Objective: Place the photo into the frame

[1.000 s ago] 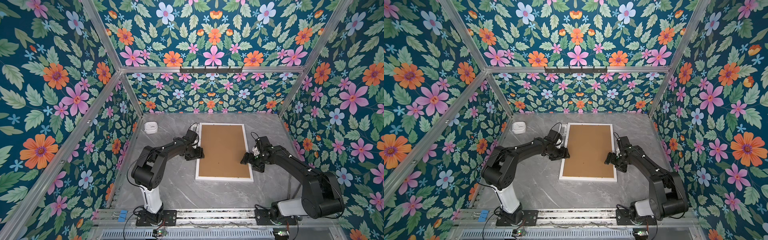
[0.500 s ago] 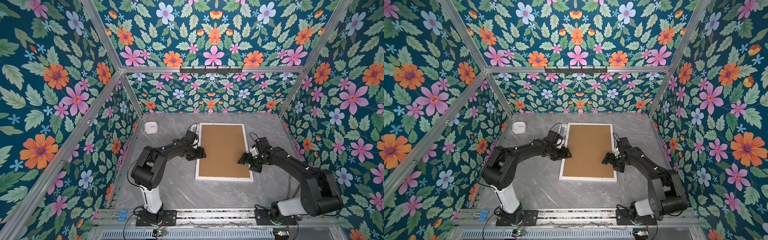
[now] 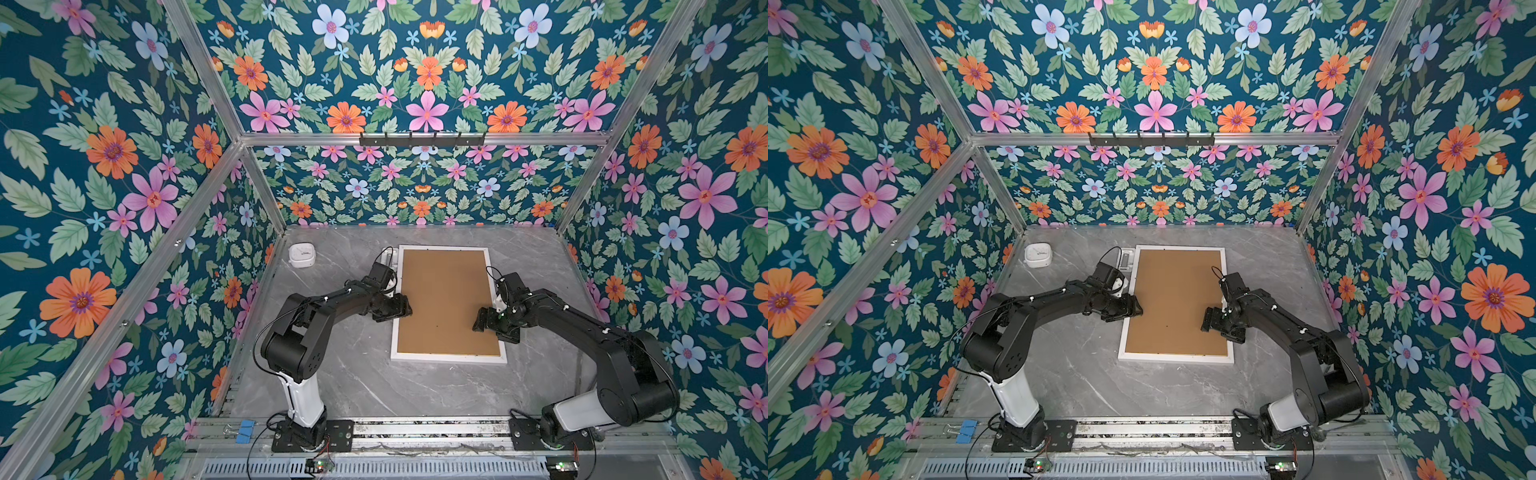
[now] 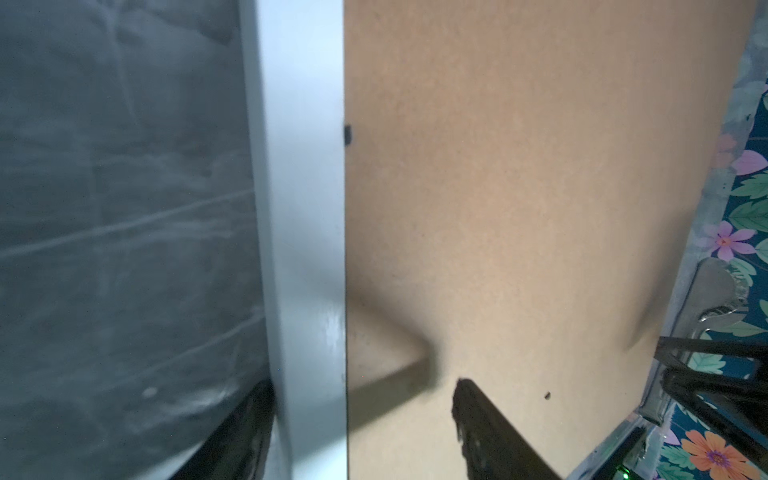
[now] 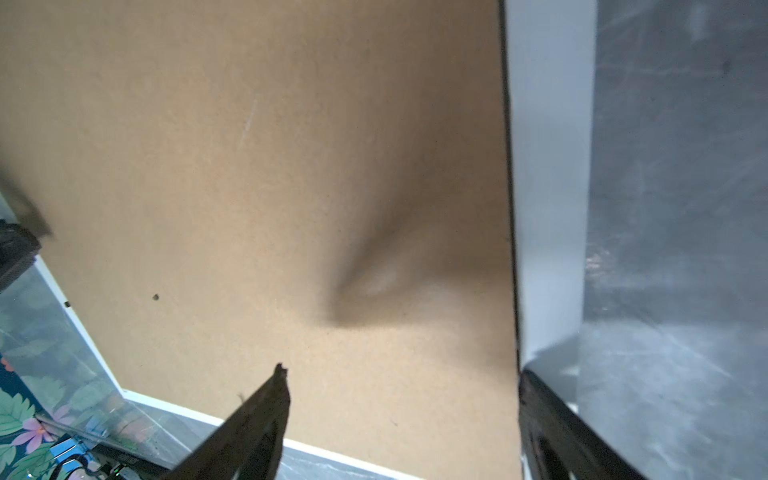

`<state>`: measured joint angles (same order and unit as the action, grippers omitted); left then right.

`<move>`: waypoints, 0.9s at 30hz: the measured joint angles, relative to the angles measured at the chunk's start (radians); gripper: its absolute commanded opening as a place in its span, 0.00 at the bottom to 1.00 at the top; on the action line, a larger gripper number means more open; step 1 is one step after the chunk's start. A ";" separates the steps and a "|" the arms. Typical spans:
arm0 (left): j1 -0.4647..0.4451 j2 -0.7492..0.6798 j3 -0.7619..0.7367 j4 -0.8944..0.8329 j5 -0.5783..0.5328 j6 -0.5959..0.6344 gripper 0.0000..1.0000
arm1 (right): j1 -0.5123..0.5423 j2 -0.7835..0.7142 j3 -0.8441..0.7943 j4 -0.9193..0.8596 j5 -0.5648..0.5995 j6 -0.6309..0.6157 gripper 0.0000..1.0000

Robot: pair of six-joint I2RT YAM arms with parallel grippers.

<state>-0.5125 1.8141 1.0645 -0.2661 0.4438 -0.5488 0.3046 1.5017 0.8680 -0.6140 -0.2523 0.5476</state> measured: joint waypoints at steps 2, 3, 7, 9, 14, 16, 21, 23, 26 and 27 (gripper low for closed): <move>0.000 -0.001 0.000 0.000 -0.002 0.000 0.71 | 0.002 -0.006 0.000 0.001 0.005 0.000 0.85; 0.000 -0.001 0.000 0.000 -0.003 0.000 0.71 | 0.002 -0.021 -0.002 0.007 0.005 0.000 0.85; -0.002 -0.001 0.000 0.000 0.003 0.001 0.70 | -0.024 -0.056 -0.013 0.011 -0.017 -0.005 0.84; -0.006 0.001 0.003 0.000 0.010 0.001 0.71 | -0.059 -0.066 -0.015 0.012 -0.052 -0.010 0.84; -0.005 0.004 0.003 0.000 0.025 0.005 0.70 | -0.135 -0.071 -0.054 0.057 -0.173 -0.031 0.84; -0.005 0.005 0.003 0.002 0.025 0.005 0.70 | -0.148 -0.076 -0.062 0.065 -0.199 -0.044 0.84; 0.000 0.005 0.003 0.002 0.021 0.005 0.70 | -0.169 -0.101 -0.092 0.090 -0.272 -0.041 0.84; 0.005 0.003 0.002 0.004 0.018 0.005 0.71 | -0.182 -0.117 -0.108 0.107 -0.306 -0.026 0.84; 0.012 0.000 -0.008 0.017 0.018 0.006 0.70 | -0.198 -0.137 -0.123 0.124 -0.357 -0.013 0.83; 0.014 -0.001 -0.011 0.023 0.018 0.005 0.70 | -0.204 -0.144 -0.127 0.129 -0.371 -0.006 0.83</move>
<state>-0.4988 1.8133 1.0534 -0.2432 0.4622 -0.5434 0.1005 1.3575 0.7406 -0.4847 -0.6231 0.5419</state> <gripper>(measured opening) 0.705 0.834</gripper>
